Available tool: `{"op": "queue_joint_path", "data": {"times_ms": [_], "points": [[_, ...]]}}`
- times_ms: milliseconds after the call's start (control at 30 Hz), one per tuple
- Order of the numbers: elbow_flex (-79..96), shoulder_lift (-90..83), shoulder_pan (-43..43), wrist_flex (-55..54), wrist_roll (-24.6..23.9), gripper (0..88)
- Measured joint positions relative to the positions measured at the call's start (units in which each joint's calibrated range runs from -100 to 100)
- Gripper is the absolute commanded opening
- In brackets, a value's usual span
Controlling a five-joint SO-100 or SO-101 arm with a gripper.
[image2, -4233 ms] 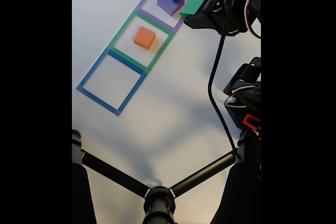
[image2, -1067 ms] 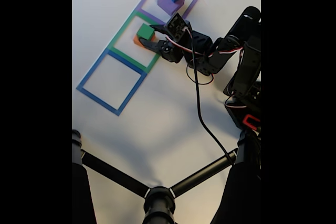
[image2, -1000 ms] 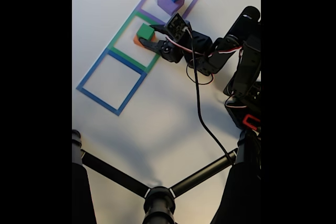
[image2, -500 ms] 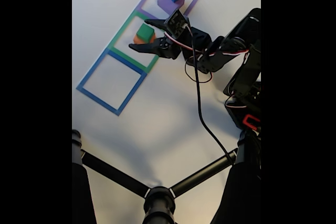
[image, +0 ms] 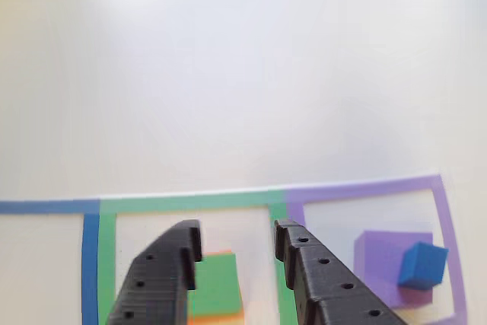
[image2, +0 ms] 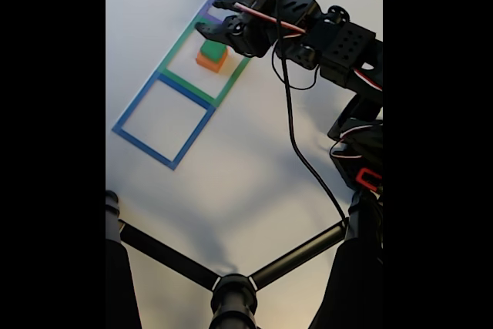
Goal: Tower of hanoi
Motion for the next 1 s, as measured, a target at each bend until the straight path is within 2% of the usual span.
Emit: {"op": "queue_joint_path", "data": {"times_ms": [367, 500, 733, 900, 933, 1000], "points": [[-38.2, 0.2, 10.3, 46.7, 0.0, 0.0], [-52.3, 1.9, 14.6, 60.3, 0.0, 0.0], [-56.9, 1.8, 21.2, 67.9, 0.0, 0.0], [-55.7, 1.4, 24.7, 68.7, 0.0, 4.3], [-54.2, 0.7, 25.3, 68.3, 0.0, 5.7], [-49.6, -1.3, 26.1, 65.8, 0.0, 18.1]]}}
